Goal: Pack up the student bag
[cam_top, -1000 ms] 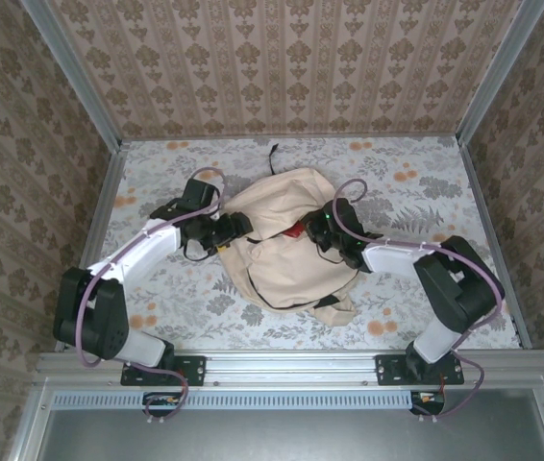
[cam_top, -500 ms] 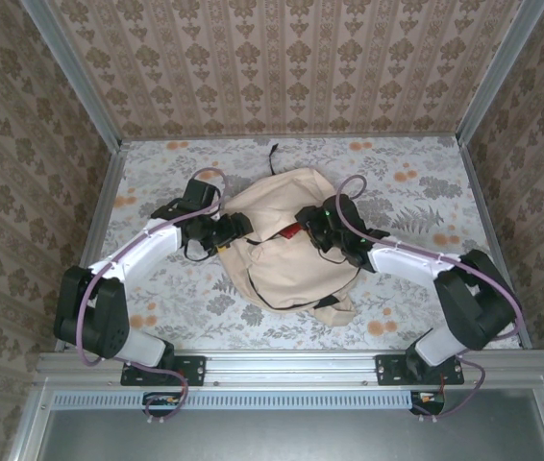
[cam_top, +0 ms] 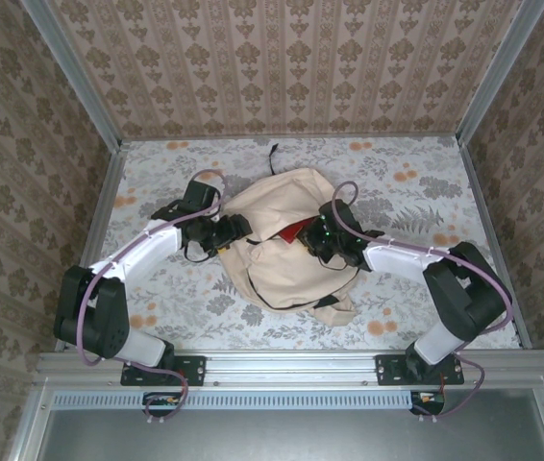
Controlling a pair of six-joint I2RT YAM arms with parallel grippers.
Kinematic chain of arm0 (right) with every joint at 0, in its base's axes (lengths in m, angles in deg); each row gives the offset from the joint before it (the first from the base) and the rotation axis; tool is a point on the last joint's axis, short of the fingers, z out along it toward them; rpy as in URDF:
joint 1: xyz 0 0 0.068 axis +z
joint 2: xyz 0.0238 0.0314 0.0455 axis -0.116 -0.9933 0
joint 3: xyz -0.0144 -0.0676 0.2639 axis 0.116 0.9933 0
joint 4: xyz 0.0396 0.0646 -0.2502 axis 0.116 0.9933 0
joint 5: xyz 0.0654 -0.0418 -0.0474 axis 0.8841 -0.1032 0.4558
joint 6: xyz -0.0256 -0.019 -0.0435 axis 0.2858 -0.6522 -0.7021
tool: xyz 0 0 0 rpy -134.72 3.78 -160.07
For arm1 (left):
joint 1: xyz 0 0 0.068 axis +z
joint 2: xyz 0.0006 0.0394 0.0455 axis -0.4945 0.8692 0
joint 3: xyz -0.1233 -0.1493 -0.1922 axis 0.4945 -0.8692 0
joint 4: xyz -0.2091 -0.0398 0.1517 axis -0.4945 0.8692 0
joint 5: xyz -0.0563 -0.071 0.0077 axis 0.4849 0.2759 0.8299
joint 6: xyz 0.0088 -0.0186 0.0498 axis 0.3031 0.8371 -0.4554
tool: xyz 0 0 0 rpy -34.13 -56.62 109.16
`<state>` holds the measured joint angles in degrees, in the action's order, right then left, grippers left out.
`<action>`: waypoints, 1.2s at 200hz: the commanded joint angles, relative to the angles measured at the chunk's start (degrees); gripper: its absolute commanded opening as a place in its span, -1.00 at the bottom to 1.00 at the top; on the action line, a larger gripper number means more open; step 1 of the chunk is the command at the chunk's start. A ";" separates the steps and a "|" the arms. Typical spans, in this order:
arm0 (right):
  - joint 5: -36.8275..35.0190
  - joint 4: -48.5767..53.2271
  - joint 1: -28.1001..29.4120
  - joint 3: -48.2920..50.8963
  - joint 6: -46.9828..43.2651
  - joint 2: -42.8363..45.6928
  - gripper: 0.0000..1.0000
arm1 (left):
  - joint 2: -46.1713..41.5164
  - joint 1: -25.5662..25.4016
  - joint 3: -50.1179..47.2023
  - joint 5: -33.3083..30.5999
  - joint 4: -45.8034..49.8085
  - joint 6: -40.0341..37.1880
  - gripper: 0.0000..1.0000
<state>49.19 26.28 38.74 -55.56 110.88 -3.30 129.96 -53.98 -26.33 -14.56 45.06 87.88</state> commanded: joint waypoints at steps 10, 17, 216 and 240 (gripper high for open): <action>3.09 -4.19 -0.03 -2.51 -0.82 -3.47 -0.75 | -0.67 0.06 -0.61 -0.43 -0.10 0.74 0.42; 3.23 -5.29 -0.02 -2.71 -0.99 -3.83 -0.77 | -0.54 0.08 -0.65 -0.51 -0.17 0.74 0.41; 10.18 -18.58 0.84 -9.57 0.24 -14.85 -0.90 | 7.42 -5.45 -4.29 1.07 -7.55 3.84 -0.42; 10.18 -14.62 0.84 -11.07 -0.49 -14.98 -0.88 | 7.65 -5.55 -4.27 1.11 -7.44 3.54 -0.45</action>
<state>57.19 9.64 38.98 -63.99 111.12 -17.26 136.78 -59.24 -30.77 -14.08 37.72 91.29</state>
